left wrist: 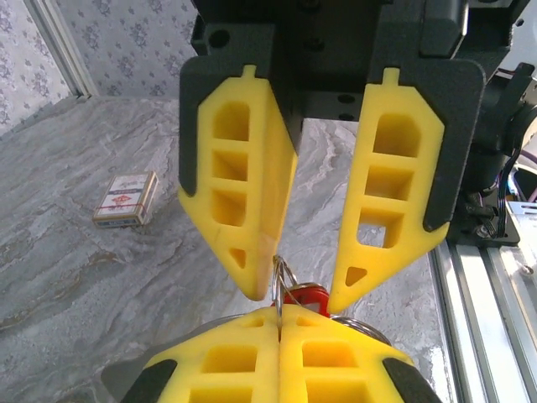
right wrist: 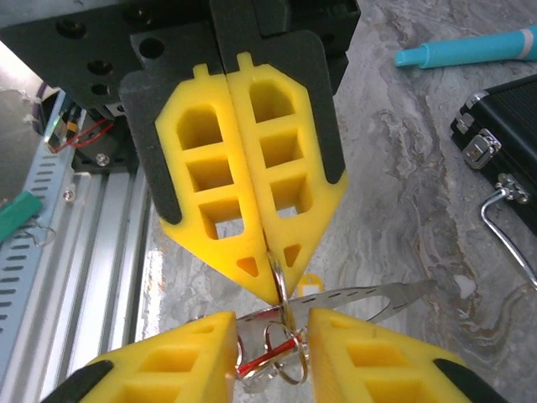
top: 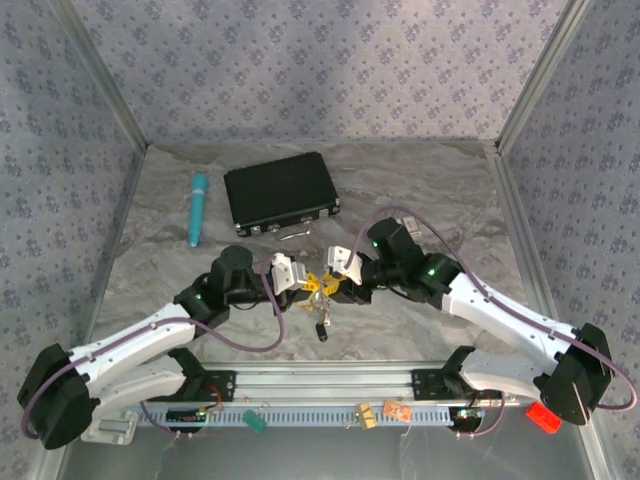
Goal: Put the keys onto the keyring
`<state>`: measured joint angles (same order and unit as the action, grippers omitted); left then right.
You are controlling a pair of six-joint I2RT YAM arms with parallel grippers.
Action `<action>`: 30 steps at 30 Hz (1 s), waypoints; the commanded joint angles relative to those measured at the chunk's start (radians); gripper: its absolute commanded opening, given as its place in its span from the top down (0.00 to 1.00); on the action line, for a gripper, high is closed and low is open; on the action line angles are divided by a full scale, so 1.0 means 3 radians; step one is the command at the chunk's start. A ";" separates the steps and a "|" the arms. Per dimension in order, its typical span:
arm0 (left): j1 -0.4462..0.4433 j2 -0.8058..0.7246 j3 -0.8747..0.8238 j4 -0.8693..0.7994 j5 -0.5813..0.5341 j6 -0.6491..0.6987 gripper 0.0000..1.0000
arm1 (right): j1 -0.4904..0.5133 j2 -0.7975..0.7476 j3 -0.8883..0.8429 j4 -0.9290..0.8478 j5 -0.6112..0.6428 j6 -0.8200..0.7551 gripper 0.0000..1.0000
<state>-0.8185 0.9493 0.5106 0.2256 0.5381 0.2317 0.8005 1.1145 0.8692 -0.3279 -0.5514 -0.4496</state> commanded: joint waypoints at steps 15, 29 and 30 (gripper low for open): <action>-0.0006 -0.0109 0.0086 -0.0105 -0.0128 0.0002 0.72 | -0.0011 0.0049 0.0243 -0.0365 0.0027 -0.0220 1.00; -0.0012 0.0026 0.0245 -0.0258 0.0010 0.0107 0.93 | 0.0333 0.0353 0.0787 -0.0975 0.0454 -0.0606 1.00; -0.0013 0.0026 0.0246 -0.0270 0.0019 0.0111 0.98 | 0.0320 0.0333 0.0770 -0.0950 0.0421 -0.0583 1.00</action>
<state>-0.8211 0.9539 0.5438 0.1371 0.5274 0.2497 0.8799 1.2179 1.0660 -0.5892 -0.3973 -0.6033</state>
